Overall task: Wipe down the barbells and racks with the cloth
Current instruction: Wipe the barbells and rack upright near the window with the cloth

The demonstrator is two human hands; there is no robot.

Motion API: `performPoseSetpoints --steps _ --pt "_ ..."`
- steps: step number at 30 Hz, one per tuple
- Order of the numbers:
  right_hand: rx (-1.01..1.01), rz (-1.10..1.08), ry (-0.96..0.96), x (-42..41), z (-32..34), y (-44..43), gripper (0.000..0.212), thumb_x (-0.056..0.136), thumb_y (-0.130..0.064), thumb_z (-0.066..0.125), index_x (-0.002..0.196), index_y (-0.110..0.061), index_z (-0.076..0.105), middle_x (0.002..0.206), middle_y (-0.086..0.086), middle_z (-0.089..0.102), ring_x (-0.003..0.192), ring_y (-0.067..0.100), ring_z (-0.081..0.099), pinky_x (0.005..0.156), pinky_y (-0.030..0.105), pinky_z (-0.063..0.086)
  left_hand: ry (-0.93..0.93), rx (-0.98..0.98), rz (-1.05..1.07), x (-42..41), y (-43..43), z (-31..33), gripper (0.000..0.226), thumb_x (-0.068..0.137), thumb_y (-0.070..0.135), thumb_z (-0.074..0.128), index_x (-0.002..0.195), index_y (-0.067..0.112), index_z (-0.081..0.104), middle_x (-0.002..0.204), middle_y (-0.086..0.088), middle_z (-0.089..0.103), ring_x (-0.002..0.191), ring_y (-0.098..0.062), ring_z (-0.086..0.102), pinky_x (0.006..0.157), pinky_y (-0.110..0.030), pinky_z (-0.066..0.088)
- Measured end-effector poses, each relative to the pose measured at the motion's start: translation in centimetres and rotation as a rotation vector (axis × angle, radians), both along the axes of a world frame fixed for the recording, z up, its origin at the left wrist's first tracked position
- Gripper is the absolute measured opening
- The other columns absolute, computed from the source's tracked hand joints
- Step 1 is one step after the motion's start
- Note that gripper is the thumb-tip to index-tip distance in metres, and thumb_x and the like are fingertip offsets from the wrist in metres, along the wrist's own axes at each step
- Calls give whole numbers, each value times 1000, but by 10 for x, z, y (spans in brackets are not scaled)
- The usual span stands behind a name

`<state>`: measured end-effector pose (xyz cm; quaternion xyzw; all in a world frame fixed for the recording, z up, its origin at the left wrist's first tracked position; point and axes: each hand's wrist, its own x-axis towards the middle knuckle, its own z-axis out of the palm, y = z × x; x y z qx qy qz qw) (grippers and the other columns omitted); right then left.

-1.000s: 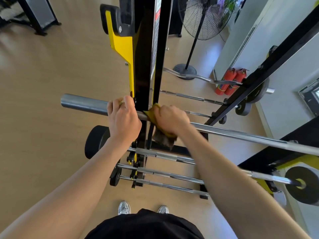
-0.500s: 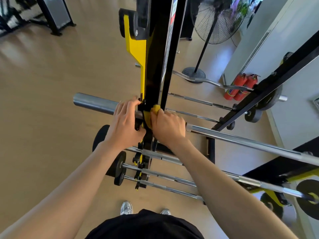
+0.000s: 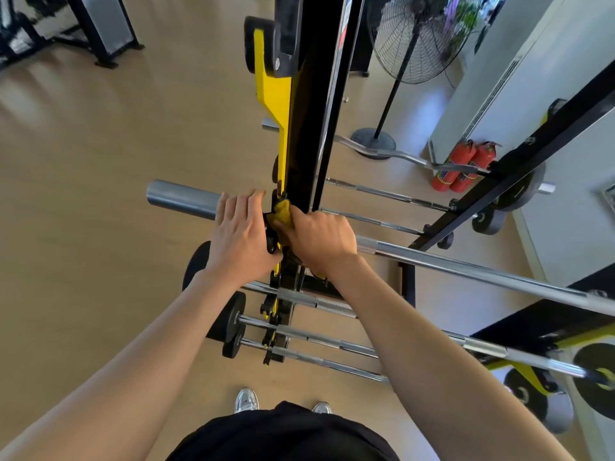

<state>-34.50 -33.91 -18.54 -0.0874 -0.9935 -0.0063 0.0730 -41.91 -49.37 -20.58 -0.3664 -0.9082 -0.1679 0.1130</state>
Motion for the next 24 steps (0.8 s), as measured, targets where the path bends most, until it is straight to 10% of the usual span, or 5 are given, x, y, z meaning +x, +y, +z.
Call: performPoseSetpoints --steps 3,8,14,19,24 --pt "-227 -277 32 -9 2 -11 72 94 -86 27 77 -23 56 63 -7 53 57 16 52 59 33 41 -1 4 2 0 1 0 111 66 55 88 150 5 37 146 -15 49 139 -35 44 126 -57 23" --pt "-346 -456 16 -18 4 -17 79 78 -99 32 73 -25 57 66 -7 59 63 15 59 66 33 51 6 3 3 -1 1 1 101 68 54 84 146 7 41 145 -12 46 137 -33 44 126 -55 23" --pt "-289 -46 -86 5 1 12 22 97 -46 66 109 -28 59 91 -8 66 85 18 66 74 34 55 19 -15 -8 -2 -1 2 98 70 56 82 146 6 42 143 -13 45 134 -35 43 125 -54 24" --pt "-25 17 -107 6 2 7 42 105 -50 53 137 -24 42 98 -2 67 86 22 68 76 39 59 27 -39 -19 -2 -2 4 100 69 55 84 145 7 43 142 -13 44 133 -35 43 123 -53 25" --pt "-116 -362 18 -13 4 -23 73 104 -72 14 65 -23 51 60 -4 53 61 23 63 62 37 53 53 -29 -37 -3 -4 3 93 69 57 80 139 7 45 139 -13 46 129 -34 46 121 -53 30"
